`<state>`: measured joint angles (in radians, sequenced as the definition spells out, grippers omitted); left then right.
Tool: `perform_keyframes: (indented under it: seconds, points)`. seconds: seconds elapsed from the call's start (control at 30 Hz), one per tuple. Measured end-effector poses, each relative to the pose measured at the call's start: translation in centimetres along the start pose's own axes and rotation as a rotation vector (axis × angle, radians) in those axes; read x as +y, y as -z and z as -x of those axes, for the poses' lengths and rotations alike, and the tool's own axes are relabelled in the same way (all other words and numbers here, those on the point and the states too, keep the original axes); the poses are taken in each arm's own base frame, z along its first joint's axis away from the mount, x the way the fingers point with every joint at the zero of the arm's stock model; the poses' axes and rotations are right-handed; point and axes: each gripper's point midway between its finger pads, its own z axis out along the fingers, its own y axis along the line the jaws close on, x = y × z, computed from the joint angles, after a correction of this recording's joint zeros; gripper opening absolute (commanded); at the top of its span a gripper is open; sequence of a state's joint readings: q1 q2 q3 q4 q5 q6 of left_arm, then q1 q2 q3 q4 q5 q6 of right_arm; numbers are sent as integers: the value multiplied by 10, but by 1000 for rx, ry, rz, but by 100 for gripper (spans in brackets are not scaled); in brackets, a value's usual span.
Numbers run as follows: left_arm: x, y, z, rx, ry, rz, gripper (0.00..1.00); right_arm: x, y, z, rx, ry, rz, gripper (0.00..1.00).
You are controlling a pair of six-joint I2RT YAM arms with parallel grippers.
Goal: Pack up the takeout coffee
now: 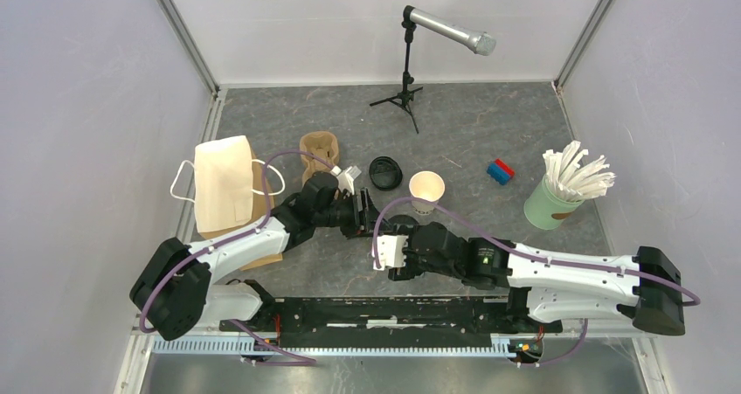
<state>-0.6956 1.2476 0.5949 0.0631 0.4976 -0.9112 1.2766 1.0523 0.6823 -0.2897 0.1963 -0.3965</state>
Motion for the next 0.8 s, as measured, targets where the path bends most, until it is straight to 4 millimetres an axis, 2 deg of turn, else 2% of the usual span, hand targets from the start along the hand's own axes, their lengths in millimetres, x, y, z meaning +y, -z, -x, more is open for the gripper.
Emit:
perform_keyframes:
  seconds: [0.37,0.8]
  points:
    - [0,-2,-2,-1,-2,1,66,1,1,-1,-1,-10,-11,56]
    - [1,-3,-3,-8,-9,3,65,4,2,3,-16,-34,-7,54]
